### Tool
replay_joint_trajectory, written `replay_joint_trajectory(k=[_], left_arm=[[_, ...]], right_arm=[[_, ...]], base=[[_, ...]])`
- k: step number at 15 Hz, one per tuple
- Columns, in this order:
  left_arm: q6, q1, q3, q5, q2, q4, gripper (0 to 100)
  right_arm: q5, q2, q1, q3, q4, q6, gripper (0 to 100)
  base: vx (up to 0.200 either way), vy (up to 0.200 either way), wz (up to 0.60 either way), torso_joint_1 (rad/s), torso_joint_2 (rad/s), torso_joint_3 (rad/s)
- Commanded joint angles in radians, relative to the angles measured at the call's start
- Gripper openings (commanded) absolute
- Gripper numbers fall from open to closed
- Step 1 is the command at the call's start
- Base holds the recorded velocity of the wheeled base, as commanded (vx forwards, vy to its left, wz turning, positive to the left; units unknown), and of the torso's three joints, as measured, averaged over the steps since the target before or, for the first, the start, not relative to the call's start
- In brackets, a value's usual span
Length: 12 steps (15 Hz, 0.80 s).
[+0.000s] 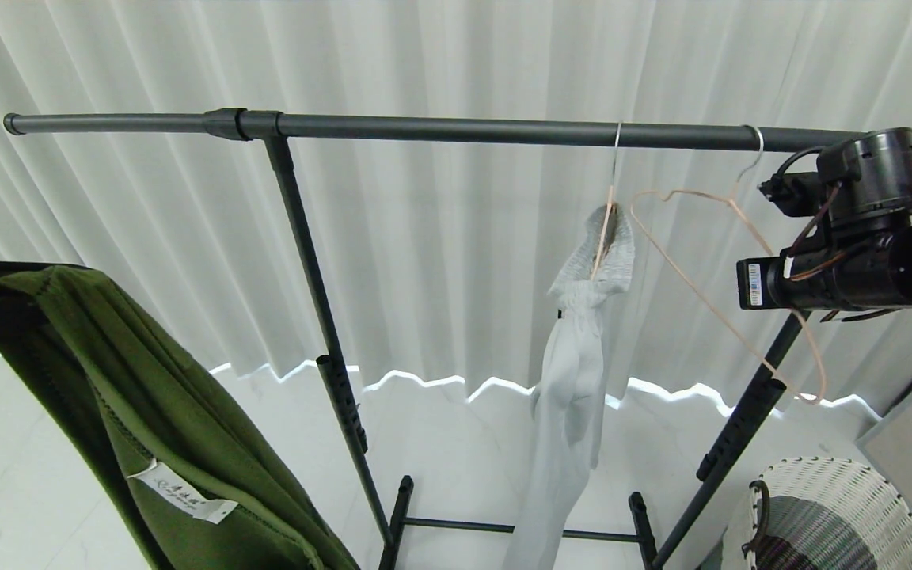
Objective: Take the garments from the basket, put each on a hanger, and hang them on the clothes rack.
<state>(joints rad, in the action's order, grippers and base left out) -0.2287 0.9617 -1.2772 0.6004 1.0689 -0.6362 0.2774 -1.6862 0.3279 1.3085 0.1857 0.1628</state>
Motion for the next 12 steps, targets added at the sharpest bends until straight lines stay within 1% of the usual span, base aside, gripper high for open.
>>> replay_joint_trajectory(k=[1,4,10,12], left_arm=[[0.0,0.0,0.001,0.001,0.002,0.0,0],[0.0,0.0,0.001,-0.001,-0.003,0.0,0],[-0.001,0.0,0.001,-0.001,-0.004,0.021,0],[-0.024,0.002,0.001,-0.001,-0.004,0.023,0]], right_arm=[[0.0,0.003,0.0,0.0,0.0,0.0,0],[0.0,0.016,0.0,0.0,-0.008,0.003,0],[0.0,0.106,0.003,-0.031,-0.012,0.003,0],[0.005,0.118,0.003,-0.034,-0.045,0.003,0]], base=[[0.0,0.0,0.0,0.0,0.0,0.0],[0.0,0.0,0.0,0.0,0.0,0.0],[0.0,0.0,0.0,0.0,0.0,0.0],[0.0,0.0,0.0,0.0,0.0,0.0]])
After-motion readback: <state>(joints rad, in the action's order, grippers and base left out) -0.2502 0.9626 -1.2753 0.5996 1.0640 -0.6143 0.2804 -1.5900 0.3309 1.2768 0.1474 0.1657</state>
